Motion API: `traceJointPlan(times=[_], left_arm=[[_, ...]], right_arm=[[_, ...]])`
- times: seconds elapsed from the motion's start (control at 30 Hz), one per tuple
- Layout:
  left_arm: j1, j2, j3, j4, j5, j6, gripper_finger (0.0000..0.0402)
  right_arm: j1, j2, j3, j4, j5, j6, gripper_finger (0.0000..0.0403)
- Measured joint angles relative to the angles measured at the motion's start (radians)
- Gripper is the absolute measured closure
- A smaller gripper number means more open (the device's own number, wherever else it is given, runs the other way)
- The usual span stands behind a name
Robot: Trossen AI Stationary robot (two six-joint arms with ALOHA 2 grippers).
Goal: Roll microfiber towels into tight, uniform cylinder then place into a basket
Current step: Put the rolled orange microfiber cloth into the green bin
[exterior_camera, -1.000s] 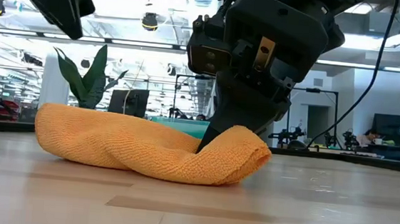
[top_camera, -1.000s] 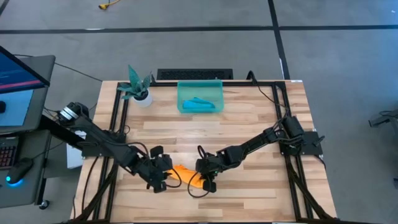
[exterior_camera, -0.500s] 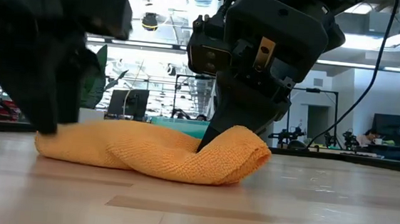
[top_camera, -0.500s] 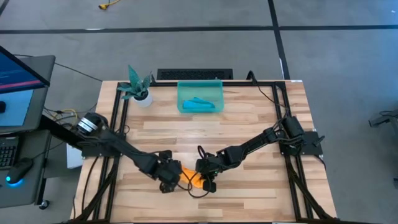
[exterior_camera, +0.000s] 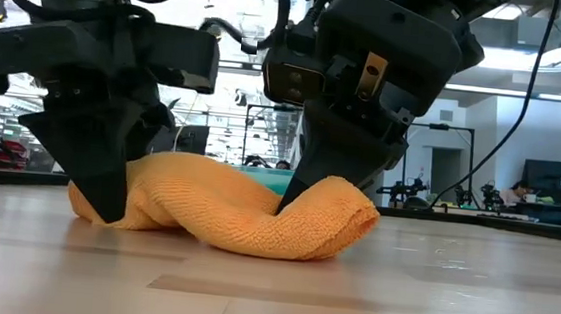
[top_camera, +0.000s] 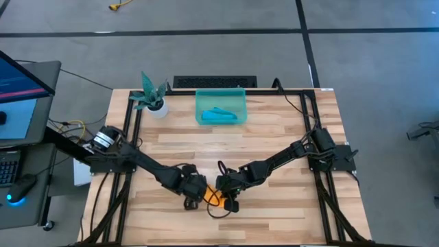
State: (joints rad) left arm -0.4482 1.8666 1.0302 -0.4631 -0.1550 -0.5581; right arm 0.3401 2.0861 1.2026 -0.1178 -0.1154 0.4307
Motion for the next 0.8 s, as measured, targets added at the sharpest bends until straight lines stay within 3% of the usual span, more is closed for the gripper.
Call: traceJointPlan(times=[0.27,0.53,0.8], left_arm=[[-0.026,0.001,-0.003,0.019,-0.037,0.105,0.038],[0.048,-0.096,-0.015,-0.034,-0.133,0.319,0.0372],[0.267,-0.222,-0.012,-0.102,-0.099,0.499,0.0387]], right_arm=[[-0.007,-0.053,-0.001,-0.085,0.048,-0.058,0.038],[-0.02,-0.127,-0.004,-0.211,0.318,-0.138,0.0381],[-0.142,-0.168,0.021,-0.308,0.39,-0.305,0.0382]])
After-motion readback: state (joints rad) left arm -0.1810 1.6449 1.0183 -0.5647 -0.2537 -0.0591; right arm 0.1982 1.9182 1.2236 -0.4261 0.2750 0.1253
